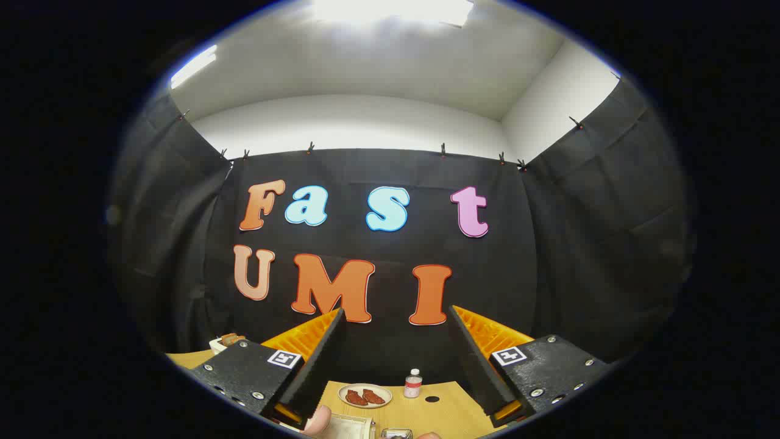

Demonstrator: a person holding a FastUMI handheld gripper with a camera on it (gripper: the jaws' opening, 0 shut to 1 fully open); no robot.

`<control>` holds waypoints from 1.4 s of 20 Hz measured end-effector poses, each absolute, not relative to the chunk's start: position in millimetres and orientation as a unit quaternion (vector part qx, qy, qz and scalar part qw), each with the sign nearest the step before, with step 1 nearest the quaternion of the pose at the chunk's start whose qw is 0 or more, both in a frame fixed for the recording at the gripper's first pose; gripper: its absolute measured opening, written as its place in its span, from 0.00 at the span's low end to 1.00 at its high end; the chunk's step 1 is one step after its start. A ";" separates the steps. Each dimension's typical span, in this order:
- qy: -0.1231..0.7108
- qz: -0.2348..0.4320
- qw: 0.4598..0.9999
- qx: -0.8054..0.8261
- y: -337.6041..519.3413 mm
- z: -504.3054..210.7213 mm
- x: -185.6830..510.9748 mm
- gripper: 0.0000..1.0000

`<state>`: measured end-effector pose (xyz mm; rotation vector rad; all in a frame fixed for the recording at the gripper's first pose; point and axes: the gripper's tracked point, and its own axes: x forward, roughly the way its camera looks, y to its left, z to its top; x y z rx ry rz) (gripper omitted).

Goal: Take the plate from the dish rack, then take the spoon from the basket and place it into the plate.

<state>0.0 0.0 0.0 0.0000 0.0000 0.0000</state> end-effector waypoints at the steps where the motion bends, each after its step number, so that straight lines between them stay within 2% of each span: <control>1: -0.002 0.002 1.000 0.000 1.4 -0.5 0.3 0.98; 16: 0.020 0.009 1.000 -0.006 18.6 -14.8 -0.5 0.98; 23: 0.061 0.013 0.998 0.004 19.2 -41.7 0.1 0.98; 28: 0.132 0.020 0.991 0.029 23.5 -83.4 -2.5 0.98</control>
